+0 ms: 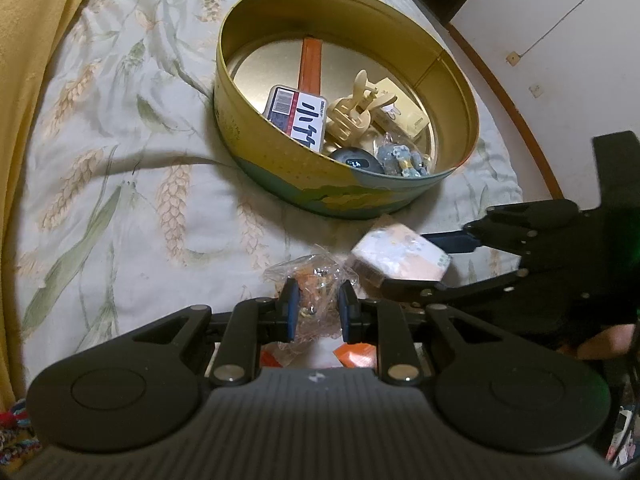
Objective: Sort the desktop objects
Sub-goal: 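Move the right gripper to the pink-white Face tissue pack and grasp it, then carry the clear bead bag into the tin and open the left gripper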
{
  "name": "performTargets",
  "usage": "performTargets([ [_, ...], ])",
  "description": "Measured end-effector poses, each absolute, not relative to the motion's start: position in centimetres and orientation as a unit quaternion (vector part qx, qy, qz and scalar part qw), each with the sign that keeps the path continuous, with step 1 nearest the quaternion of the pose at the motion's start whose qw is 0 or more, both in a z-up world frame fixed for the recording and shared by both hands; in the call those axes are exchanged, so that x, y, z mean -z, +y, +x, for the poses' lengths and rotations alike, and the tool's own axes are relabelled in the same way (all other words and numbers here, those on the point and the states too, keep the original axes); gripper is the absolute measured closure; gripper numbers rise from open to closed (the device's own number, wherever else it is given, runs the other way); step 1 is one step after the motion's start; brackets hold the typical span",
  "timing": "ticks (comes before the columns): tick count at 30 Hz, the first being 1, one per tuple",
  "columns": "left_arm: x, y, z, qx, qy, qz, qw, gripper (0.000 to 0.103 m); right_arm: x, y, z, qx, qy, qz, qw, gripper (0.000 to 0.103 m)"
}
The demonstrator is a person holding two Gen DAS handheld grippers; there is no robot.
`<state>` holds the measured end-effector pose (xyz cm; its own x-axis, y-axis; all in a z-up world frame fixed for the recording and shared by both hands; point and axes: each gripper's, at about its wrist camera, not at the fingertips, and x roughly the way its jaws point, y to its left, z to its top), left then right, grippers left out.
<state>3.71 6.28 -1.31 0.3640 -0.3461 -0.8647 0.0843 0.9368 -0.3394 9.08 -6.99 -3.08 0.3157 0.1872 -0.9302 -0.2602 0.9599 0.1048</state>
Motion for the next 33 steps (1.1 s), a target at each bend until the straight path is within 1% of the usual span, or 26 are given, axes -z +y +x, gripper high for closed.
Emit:
performTargets([
  [6,1.3,6.0,3.8,0.132,0.549,-0.113,0.817,0.080,1.3,-8.3,7.3,-0.143,0.556,-0.023,0.818,0.053],
  [16,0.7,5.4,3.9,0.134,0.541,-0.084,0.826,0.080,-1.5,-11.6,4.1,-0.124,0.528,0.037,0.839,0.053],
  [33,-2.4,4.3,6.7,0.142,0.509,-0.067,0.846,0.080,-1.2,-15.6,1.7,-0.091,0.525,0.085,0.842,0.053],
])
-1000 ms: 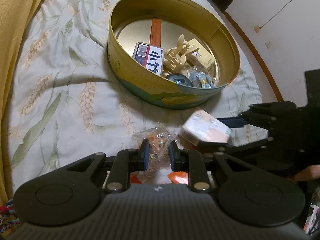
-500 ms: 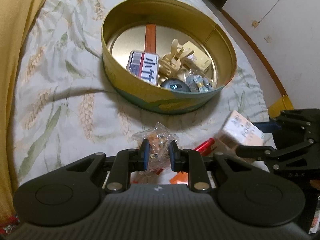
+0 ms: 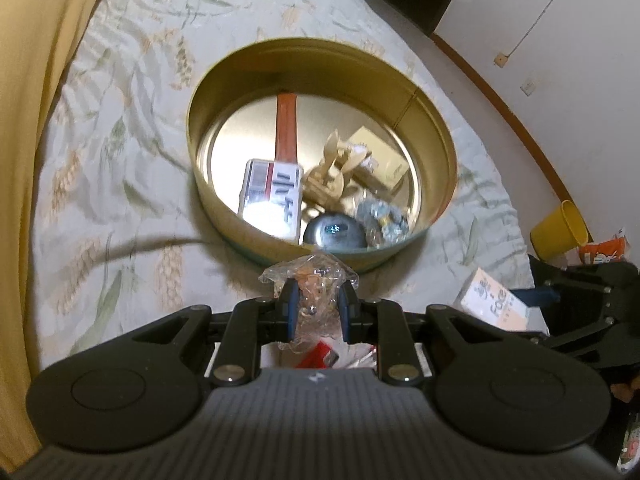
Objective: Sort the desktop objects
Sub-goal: 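Carry the clear bead bag into the tin and open the left gripper, then move the left gripper to the white purple-capped tube and grasp it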
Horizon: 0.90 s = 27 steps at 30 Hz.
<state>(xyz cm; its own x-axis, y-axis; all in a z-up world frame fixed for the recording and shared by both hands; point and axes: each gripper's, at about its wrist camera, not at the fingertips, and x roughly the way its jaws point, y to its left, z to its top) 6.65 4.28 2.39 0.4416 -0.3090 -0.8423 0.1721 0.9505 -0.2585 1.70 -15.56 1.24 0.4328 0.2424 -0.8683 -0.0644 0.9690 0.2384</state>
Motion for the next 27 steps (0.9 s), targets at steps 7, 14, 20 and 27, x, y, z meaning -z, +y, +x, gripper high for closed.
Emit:
performTargets([
  [7,-4.0,3.7,8.9,0.142,0.495,-0.052,0.856,0.080,-1.2,-16.3,1.7,-0.088,0.522,0.099,0.843,0.053],
  [14,-4.7,2.6,11.9,0.144,0.494,-0.014,0.857,0.080,-1.0,-17.0,1.9,-0.084,0.521,0.111,0.842,0.053],
  [20,-5.3,2.3,13.2,0.147,0.460,-0.018,0.875,0.046,-0.9,-17.2,1.6,-0.081,0.523,0.116,0.841,0.053],
  [27,-3.9,4.0,12.5,0.136,0.488,-0.040,0.861,0.032,-1.0,-17.2,1.7,-0.080,0.519,0.120,0.842,0.053],
])
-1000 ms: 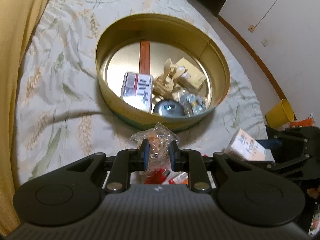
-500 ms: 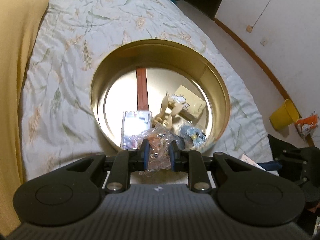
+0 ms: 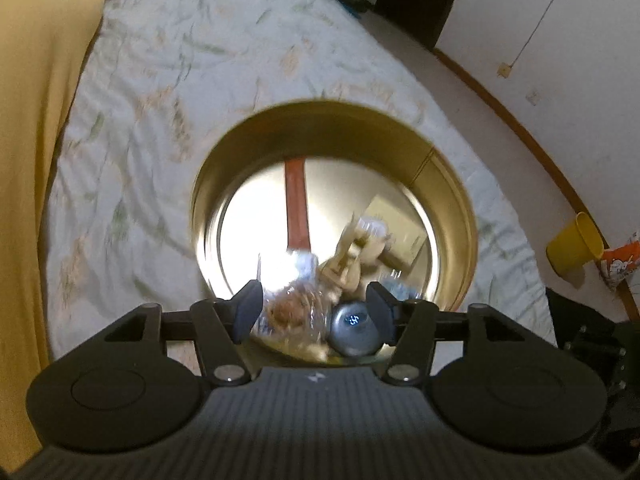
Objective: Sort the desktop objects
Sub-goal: 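Move the left gripper to the white purple-capped tube and grasp it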
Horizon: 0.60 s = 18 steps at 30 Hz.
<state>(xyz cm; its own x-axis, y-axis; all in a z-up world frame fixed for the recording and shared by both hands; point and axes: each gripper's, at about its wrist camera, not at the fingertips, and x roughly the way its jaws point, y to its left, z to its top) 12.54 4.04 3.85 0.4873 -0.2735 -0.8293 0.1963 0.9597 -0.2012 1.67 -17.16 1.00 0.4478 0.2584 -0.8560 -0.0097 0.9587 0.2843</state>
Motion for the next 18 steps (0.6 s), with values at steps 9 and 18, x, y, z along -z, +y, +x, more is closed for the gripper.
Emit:
performTargets([
  [9,-0.8,4.7,8.1,0.214,0.526,-0.022,0.823,0.032,-1.2,-17.1,1.7,-0.079,0.519,0.119,0.843,0.053],
  [18,0.3,3.9,2.7,0.372,0.519,0.073,0.766,0.032,-1.4,-17.0,1.5,-0.075,0.520,0.116,0.843,0.053],
])
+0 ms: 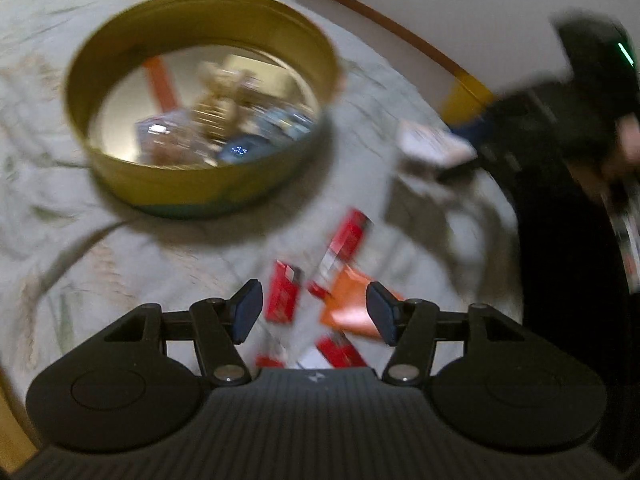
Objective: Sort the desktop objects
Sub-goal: 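Move the left gripper to the white purple-capped tube and grasp it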
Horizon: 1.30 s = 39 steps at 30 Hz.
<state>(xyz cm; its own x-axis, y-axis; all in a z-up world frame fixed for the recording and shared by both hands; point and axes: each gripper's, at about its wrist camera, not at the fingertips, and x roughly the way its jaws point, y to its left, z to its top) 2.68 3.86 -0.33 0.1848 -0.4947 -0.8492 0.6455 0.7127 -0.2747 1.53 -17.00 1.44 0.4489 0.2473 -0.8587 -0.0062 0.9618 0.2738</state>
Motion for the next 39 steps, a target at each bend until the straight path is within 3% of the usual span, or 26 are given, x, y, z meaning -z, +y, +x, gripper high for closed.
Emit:
performTargets([
  [13,4.1,1.8,-2.3,0.487,0.527,0.220,0.661,0.031,-1.8,-16.1,1.6,-0.081,0.523,0.109,0.842,0.053],
  [20,5.7,1.3,-3.2,0.485,0.507,0.290,0.651,0.017,-1.6,-15.8,1.7,-0.084,0.526,0.110,0.839,0.053],
  [29,7.4,0.9,-3.4,0.475,0.491,0.316,0.659,0.013,-1.6,-15.4,1.7,-0.088,0.526,0.110,0.839,0.053],
  [34,8.3,0.3,-3.2,0.505,0.493,0.344,0.619,0.003,-1.3,-15.1,1.7,-0.088,0.531,0.109,0.836,0.053],
  [37,8.4,0.5,-2.5,0.501,0.501,0.325,0.626,0.007,-1.5,-14.8,1.5,-0.090,0.530,0.107,0.837,0.053],
  [38,8.2,0.6,-2.2,0.498,0.504,0.318,0.631,0.012,-1.6,-14.8,1.5,-0.091,0.529,0.107,0.837,0.053],
  [39,8.0,0.8,-1.9,0.491,0.503,0.313,0.638,0.028,-1.7,-14.7,1.4,-0.092,0.529,0.107,0.837,0.053],
])
